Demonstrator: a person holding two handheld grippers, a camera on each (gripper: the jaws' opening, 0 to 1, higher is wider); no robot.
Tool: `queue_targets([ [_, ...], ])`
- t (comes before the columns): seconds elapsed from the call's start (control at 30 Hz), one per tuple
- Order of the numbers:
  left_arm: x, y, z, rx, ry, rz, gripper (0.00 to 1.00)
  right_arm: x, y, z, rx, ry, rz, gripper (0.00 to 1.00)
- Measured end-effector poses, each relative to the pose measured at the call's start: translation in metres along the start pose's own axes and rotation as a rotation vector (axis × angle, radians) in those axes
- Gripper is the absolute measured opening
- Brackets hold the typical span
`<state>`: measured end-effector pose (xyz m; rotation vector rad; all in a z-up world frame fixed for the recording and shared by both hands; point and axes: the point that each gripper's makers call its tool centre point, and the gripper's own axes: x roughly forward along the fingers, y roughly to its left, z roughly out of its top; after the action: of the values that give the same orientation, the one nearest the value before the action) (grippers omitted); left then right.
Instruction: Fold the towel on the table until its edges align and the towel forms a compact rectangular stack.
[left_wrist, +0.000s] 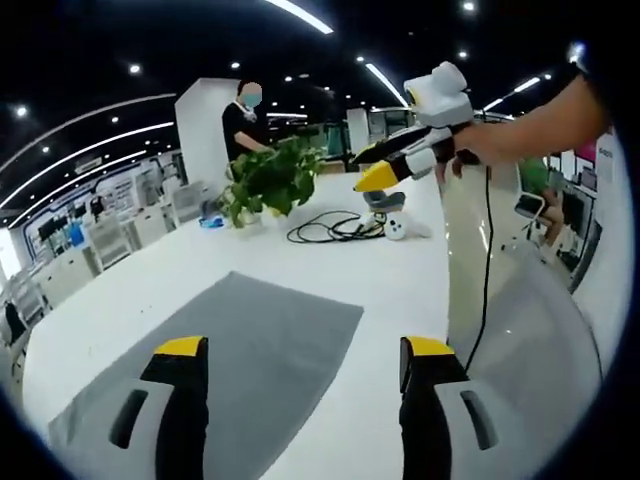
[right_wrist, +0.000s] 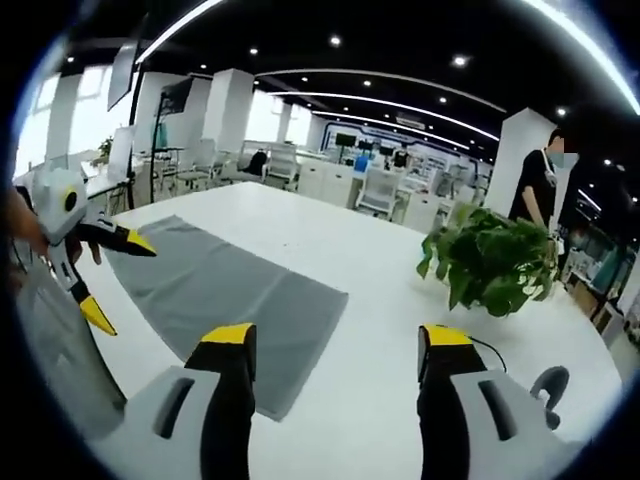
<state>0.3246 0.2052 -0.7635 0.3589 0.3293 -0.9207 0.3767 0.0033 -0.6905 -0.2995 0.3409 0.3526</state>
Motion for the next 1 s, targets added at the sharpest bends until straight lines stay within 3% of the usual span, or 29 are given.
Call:
queue_targets([
  [0.2,0.019,-0.005,0.019,0.004,-0.022,-0.031,0.79,0.003,-0.019,0.019,-0.011,-0.019,-0.005,0.63],
  [0.6,0.05,-0.018,0.041,0.028,0.002,-0.061,0.77,0.044,-0.042,0.052,-0.007,-0.068,0.025,0.64],
  [0.93,0.077,-0.03,0.045,0.02,0.037,-0.084,0.75,0.075,-0.054,0.051,-0.009,-0.063,0.05,0.62],
  [1.0,0.083,-0.035,0.042,-0.021,0.061,-0.103,0.74,0.082,-0.057,0.048,0.003,-0.056,0.054,0.61],
])
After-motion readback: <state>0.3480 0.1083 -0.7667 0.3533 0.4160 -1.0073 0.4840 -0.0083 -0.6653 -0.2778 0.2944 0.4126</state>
